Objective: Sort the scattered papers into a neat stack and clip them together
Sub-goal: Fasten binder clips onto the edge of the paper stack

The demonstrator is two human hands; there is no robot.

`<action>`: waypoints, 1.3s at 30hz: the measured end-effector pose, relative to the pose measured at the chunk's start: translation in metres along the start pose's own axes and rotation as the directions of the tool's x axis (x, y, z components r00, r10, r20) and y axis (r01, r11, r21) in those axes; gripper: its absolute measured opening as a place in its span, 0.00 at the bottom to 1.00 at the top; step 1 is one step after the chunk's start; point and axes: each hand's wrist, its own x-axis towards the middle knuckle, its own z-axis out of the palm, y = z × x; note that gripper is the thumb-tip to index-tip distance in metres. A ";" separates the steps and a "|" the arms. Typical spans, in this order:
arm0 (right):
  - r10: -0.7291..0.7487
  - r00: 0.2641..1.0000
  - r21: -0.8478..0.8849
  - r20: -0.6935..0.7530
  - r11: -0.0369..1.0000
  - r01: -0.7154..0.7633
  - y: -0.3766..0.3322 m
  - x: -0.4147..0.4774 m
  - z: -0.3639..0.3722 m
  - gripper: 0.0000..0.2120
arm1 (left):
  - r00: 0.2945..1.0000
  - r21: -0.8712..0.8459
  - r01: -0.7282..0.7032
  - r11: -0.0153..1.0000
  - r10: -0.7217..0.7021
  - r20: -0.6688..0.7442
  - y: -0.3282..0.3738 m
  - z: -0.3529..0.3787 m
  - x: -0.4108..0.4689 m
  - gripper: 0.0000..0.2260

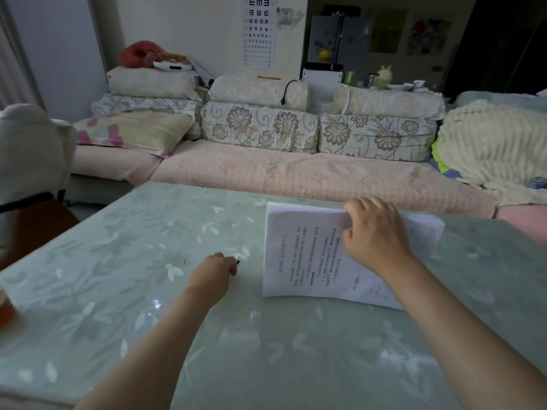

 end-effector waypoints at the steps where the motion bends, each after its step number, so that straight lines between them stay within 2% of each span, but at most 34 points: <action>1: -0.002 1.000 0.002 -0.001 1.000 0.002 0.000 0.000 0.000 0.09 | 1.000 -0.012 0.013 1.000 -0.013 0.019 0.000 0.000 -0.003 0.14; 4: -0.004 1.000 0.005 0.008 1.000 0.004 0.000 0.001 0.000 0.08 | 0.994 0.000 0.022 1.000 -0.022 0.109 0.001 -0.004 -0.018 0.13; 7: -0.001 1.000 0.008 0.024 1.000 0.001 0.000 0.000 -0.001 0.08 | 0.969 0.015 -0.058 0.998 0.053 0.243 0.017 -0.019 -0.037 0.12; 10: -0.002 1.000 0.015 0.028 1.000 0.002 -0.001 -0.002 -0.003 0.07 | 0.902 -0.106 -0.119 0.987 0.152 0.405 0.050 -0.030 -0.058 0.10; 12: -0.005 0.999 0.026 0.035 1.000 0.005 -0.002 -0.002 -0.005 0.07 | 0.866 -0.185 -0.180 0.966 0.245 0.436 0.073 -0.027 -0.067 0.09; 16: -0.007 0.999 0.047 0.039 0.999 0.005 -0.004 -0.004 -0.009 0.06 | 0.852 -0.225 -0.376 0.899 0.431 0.297 0.125 0.000 -0.074 0.10; 20: -0.013 0.999 0.055 0.040 0.998 0.011 -0.003 -0.005 -0.012 0.06 | 0.818 -0.170 -0.477 0.862 0.506 0.273 0.163 0.016 -0.066 0.14; 22: -0.015 0.999 0.048 0.039 0.999 0.013 -0.002 -0.004 -0.011 0.05 | 0.818 -0.118 -0.521 0.845 0.535 0.212 0.177 0.002 -0.058 0.15; 24: -0.011 0.999 0.047 0.035 0.999 0.009 -0.001 -0.004 -0.009 0.05 | 0.840 -0.062 -0.537 0.841 0.540 0.053 0.188 -0.028 -0.050 0.09; 26: -0.004 1.000 0.057 0.006 0.998 0.003 0.000 -0.003 -0.005 0.04 | 0.825 -0.041 -0.548 0.835 0.532 -0.188 0.197 -0.063 -0.043 0.09; 28: -0.002 1.000 0.056 -0.022 0.998 0.003 0.000 -0.004 -0.003 0.04 | 0.728 0.029 -0.586 0.810 0.541 -0.421 0.199 -0.090 -0.032 0.06; 29: -0.007 1.000 0.051 -0.024 0.999 0.008 0.001 -0.004 -0.002 0.05 | 0.686 0.102 -0.591 0.801 0.564 -0.460 0.197 -0.096 -0.024 0.07; 30: -0.010 1.000 0.055 -0.022 0.998 0.012 0.001 -0.005 -0.003 0.05 | 0.682 0.187 -0.572 0.799 0.589 -0.434 0.196 -0.100 -0.017 0.10; 32: -0.018 1.000 0.078 -0.024 0.997 0.020 0.001 -0.005 -0.005 0.05 | 0.747 0.335 -0.492 0.804 0.587 -0.312 0.194 -0.097 -0.004 0.17; 33: -0.022 1.000 0.088 -0.019 0.996 0.024 0.001 -0.006 -0.006 0.05 | 0.769 0.377 -0.464 0.802 0.575 -0.278 0.194 -0.093 0.000 0.18; 39: -0.099 0.987 0.150 0.124 0.985 0.080 0.014 -0.005 -0.020 0.07 | 0.737 0.432 -0.467 0.772 0.609 -0.292 0.192 -0.080 0.009 0.10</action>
